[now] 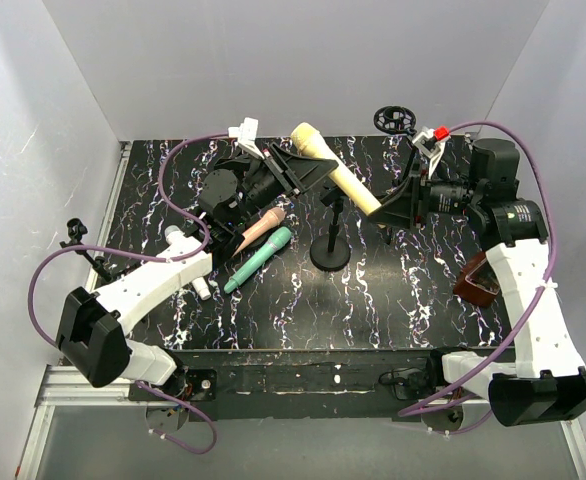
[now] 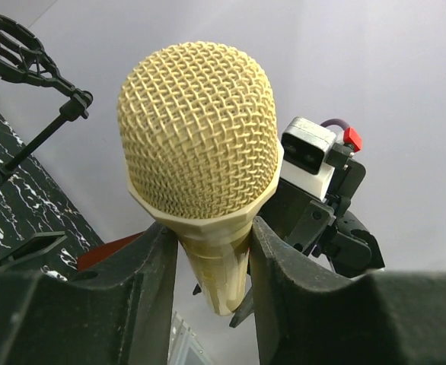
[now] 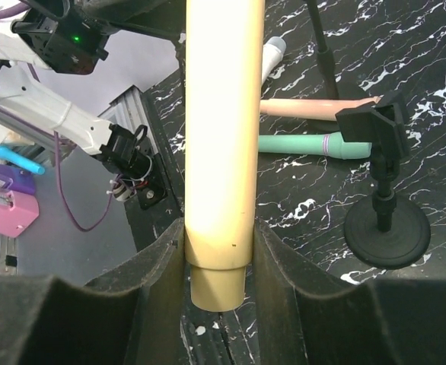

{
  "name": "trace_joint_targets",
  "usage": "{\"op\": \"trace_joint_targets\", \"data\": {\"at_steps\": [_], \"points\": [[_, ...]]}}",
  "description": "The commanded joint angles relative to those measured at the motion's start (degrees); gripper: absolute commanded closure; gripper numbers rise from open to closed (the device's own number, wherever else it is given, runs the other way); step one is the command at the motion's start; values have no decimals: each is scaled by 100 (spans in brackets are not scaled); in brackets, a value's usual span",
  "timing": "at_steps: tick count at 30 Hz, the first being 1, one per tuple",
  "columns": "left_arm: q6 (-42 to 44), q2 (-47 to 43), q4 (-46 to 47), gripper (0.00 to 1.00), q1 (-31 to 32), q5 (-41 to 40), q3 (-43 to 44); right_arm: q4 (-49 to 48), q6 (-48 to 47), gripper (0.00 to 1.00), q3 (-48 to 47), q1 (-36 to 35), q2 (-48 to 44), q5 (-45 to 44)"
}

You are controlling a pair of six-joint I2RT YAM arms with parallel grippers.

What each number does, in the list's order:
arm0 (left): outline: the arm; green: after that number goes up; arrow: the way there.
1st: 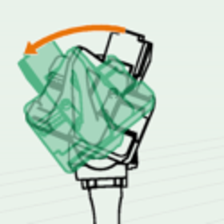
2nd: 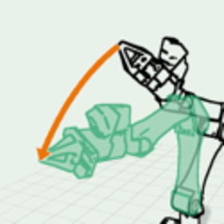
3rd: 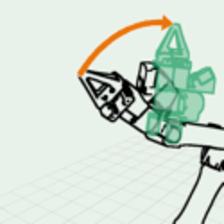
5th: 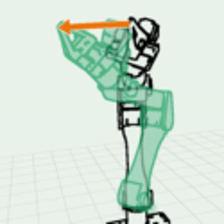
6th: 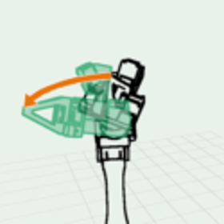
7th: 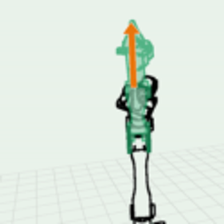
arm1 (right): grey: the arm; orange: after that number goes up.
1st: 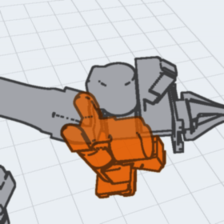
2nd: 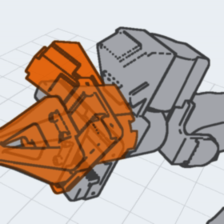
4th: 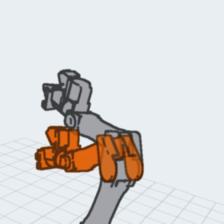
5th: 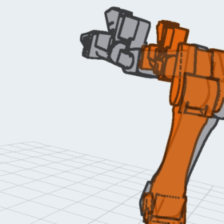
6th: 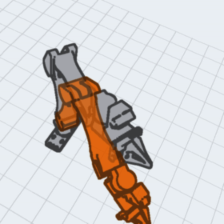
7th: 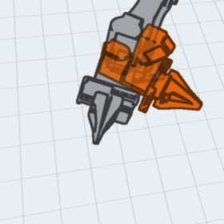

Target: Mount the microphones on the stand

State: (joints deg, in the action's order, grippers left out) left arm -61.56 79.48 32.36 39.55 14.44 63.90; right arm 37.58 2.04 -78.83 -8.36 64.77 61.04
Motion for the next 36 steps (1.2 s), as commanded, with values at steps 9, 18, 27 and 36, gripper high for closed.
{"op": "trace_joint_targets", "data": {"at_steps": [9,18,27,36], "points": [[1198,-336,-546,100,-44,322,237,363,-784,40,-27,10,-281,497],[1857,-1206,-976,100,-44,1025,-105,1444,-1794,7,-177,10,-615,480],[2736,-2032,-2145,100,-44,1605,-386,2147,-2814,3,-28,203,-834,698],[3405,-2779,-2981,100,-44,1958,-860,2455,-3455,2,262,624,-993,1033]]}}
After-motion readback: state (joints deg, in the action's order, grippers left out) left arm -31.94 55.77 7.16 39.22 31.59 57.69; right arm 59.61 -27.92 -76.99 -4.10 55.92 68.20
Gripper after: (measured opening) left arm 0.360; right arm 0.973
